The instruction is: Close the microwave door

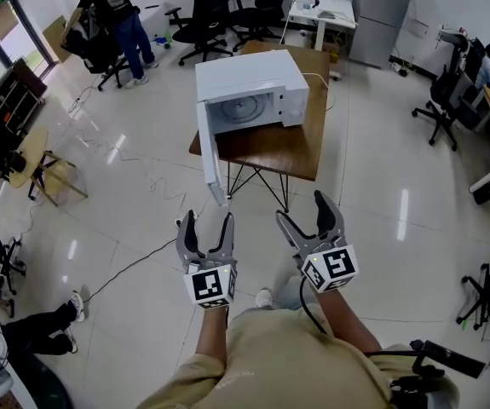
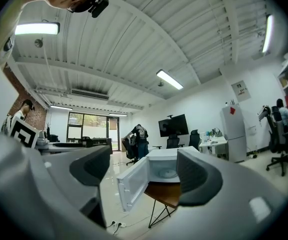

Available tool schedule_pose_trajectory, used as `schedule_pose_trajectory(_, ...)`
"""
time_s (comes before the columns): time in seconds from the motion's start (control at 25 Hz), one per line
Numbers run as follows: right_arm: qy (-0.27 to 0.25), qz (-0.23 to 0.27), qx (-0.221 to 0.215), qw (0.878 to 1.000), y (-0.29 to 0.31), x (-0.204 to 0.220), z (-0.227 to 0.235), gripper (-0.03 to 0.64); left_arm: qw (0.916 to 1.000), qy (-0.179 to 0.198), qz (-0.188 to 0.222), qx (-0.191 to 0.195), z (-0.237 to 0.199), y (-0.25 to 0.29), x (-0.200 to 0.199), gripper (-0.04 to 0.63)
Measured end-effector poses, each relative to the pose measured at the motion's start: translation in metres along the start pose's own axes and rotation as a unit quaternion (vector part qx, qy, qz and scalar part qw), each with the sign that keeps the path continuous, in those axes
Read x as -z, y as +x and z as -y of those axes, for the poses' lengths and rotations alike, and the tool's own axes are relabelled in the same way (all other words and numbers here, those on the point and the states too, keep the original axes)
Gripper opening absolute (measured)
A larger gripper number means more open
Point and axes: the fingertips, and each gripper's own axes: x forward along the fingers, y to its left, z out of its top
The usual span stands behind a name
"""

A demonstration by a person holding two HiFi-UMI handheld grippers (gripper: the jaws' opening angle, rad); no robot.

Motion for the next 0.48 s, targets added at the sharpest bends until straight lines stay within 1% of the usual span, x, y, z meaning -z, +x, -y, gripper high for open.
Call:
schedule_pose_trajectory(0.12,0.008,-0.007,0.012,1.0,0.031,-0.01,0.056,0.403,0.9998,0.016,-0.003,0.011,0.023,0.058,-0.008,0.345)
schedule_pose_trajectory(0.2,0.016,-0.009,0.012,1.0,0.05,-0.008,0.088,0.403,0.9995,0.029,-0.004,0.007,0.031,0.087,-0.008,0.345)
schedule_pose_trajectory(0.36,0.019,-0.007,-0.015,1.0,0.088,-0.007,0.122,0.403,0.9993,0.031,-0.014,-0.014,0.028,0.128,0.002,0.345)
schedule_pose_trajectory(0.48,0.009,0.011,-0.028,1.0,0.112,-0.021,0.154,0.403,0.9994,0.028,-0.009,-0.02,0.037,0.163,-0.001,0.345)
